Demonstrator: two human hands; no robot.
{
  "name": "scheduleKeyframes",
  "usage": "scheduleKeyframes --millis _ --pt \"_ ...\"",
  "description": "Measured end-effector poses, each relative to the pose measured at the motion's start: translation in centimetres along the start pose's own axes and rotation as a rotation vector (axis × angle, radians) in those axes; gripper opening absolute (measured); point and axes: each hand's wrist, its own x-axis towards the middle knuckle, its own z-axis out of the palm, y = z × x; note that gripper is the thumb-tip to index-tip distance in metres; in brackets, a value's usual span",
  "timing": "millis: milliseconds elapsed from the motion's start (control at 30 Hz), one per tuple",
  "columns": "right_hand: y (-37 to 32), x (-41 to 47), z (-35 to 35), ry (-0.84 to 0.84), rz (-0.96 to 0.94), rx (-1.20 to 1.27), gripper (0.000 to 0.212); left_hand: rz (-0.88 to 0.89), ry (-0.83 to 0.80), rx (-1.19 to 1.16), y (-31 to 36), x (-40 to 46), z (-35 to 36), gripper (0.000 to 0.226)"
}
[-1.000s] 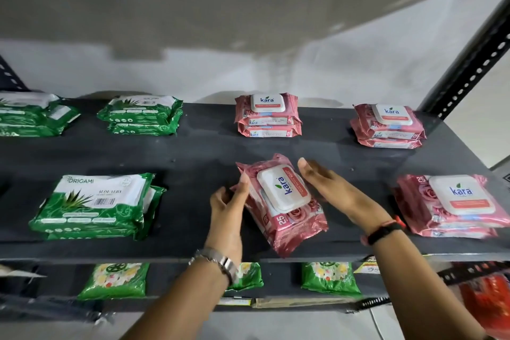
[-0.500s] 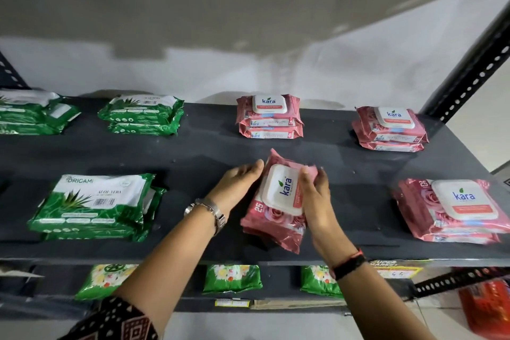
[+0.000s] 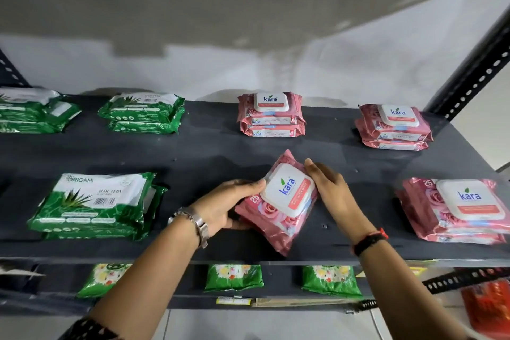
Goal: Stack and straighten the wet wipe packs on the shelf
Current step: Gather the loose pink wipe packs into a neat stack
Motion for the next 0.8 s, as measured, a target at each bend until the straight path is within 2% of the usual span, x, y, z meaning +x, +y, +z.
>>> scheduleKeyframes --millis 133,233,300,400,467,567,667,800 --pt "1.1 -1.9 1.3 0.142 0.084 0.163 0.030 0.101 0.112 -0.100 0.8 0.7 -0.3 0.019" --pt "1.3 -1.6 0.4 0.239 0.068 0.151 0.021 0.177 0.322 -0.159 -0.5 0.6 0.1 0.050" --pt "0.7 -0.7 -0.6 0.193 0.034 0.188 0.015 0.216 0.435 -0.251 -2.0 -0.2 0.7 0.059" --pt "0.5 0.6 -1.3 -0.110 0.073 0.215 0.044 0.173 0.332 -0.403 -3.4 -0.9 2.0 0.055" --pt "0.7 0.7 -1.0 -0.221 0.115 0.206 0.051 0.158 0.265 -0.456 -3.4 -0.9 2.6 0.048" --pt "1.1 0.0 0.0 -0.180 0.136 0.300 0.046 0.169 0.222 -0.462 -2.6 -0.4 2.3 0.037" --pt "1.8 -1.5 1.2 -0.091 0.140 0.403 0.038 0.201 0.197 -0.367 -2.1 0.1 1.1 0.029" --pt "2.1 -2.6 2.1 -0.027 0.117 0.452 0.036 0.233 0.173 -0.311 -2.3 0.5 0.0 0.061"
